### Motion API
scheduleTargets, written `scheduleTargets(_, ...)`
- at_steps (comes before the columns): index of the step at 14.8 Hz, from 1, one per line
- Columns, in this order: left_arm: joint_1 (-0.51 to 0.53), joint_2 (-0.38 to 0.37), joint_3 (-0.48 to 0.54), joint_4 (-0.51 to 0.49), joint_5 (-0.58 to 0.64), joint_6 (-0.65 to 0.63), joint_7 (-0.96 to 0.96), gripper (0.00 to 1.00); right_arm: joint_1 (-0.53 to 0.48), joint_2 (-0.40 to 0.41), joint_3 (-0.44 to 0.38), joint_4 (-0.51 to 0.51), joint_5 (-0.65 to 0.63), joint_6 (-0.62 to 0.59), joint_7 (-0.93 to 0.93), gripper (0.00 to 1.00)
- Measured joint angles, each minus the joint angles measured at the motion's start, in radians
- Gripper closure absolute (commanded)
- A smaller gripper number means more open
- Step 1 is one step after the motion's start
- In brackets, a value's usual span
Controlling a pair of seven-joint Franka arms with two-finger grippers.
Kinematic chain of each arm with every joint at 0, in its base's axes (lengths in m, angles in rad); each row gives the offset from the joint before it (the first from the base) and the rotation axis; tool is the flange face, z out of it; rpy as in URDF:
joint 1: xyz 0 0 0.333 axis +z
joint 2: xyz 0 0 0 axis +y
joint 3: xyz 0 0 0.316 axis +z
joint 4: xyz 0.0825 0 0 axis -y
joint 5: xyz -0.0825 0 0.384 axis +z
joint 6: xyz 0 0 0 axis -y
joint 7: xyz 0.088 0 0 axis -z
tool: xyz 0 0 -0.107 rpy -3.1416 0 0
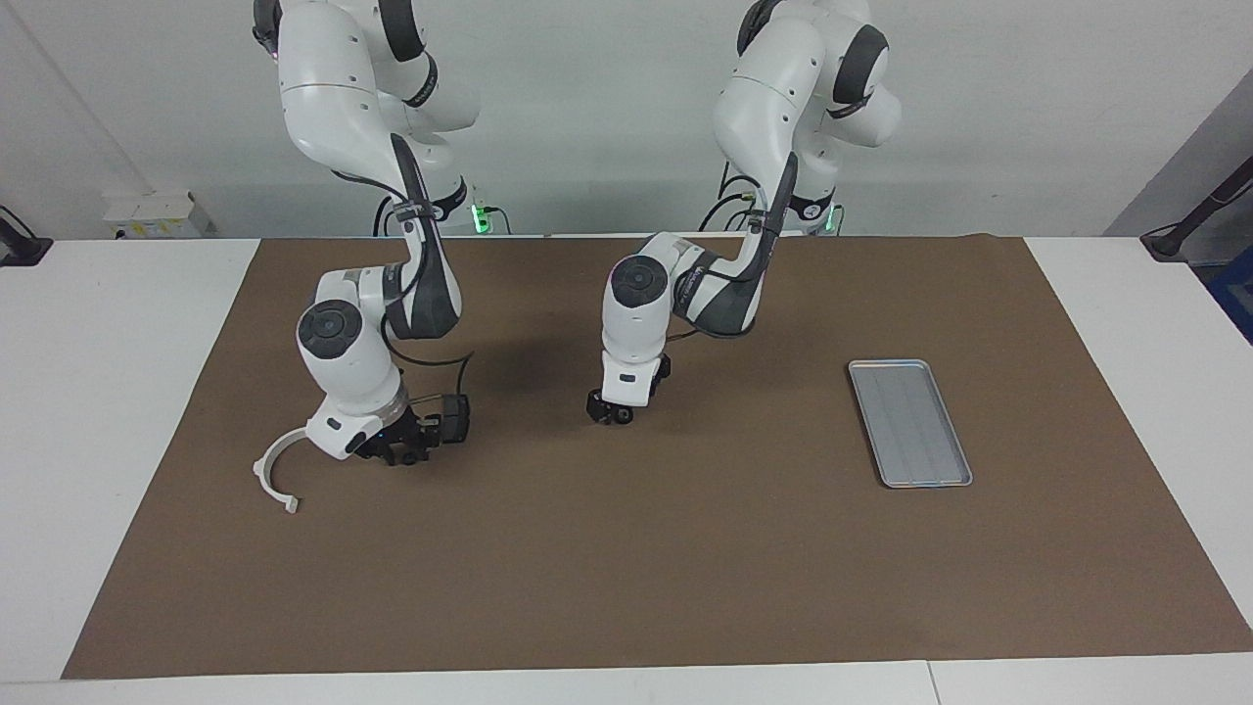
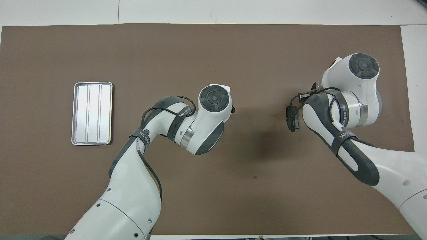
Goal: Pick bearing gear from pile to tray
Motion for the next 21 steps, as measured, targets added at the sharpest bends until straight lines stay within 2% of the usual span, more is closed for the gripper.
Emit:
scheduleTargets(2,0.000,0.001,0.000,0.000,0.000,0.006,-0.010,0.13,-0.001,-0.002,0.000,-0.001,0.000,0.000,0.000,0.94)
scheduleTargets(3,0.000,0.001,0.000,0.000,0.000,0.011,-0.012,0.20,-0.002,-0.003,0.000,-0.001,0.000,0.001,0.000,0.97)
scheduleTargets(4,0.000,0.001,0.000,0.000,0.000,0.013,-0.014,0.28,-0.002,-0.003,0.000,0.000,0.000,0.003,0.000,0.98)
scheduleTargets(5,0.000,0.000,0.000,0.001,0.000,0.016,-0.015,0.31,-0.002,-0.004,0.000,0.001,0.000,0.005,0.000,0.99)
scheduleTargets(13,0.001,-0.009,0.001,-0.010,0.000,0.035,-0.030,0.33,-0.008,-0.018,-0.002,0.046,-0.002,0.008,-0.001,1.00)
scheduleTargets(15,0.001,-0.011,0.001,-0.013,0.000,0.039,-0.034,0.50,-0.008,-0.018,-0.003,0.053,-0.003,0.008,-0.004,1.00)
scheduleTargets(19,0.002,-0.012,0.004,-0.014,0.000,0.061,-0.034,0.73,-0.009,-0.018,-0.004,0.057,-0.003,0.008,-0.015,1.00)
scheduleTargets(21,0.002,-0.015,0.005,-0.016,0.000,0.066,-0.034,0.96,-0.010,-0.018,-0.004,0.059,-0.003,0.008,-0.015,1.00)
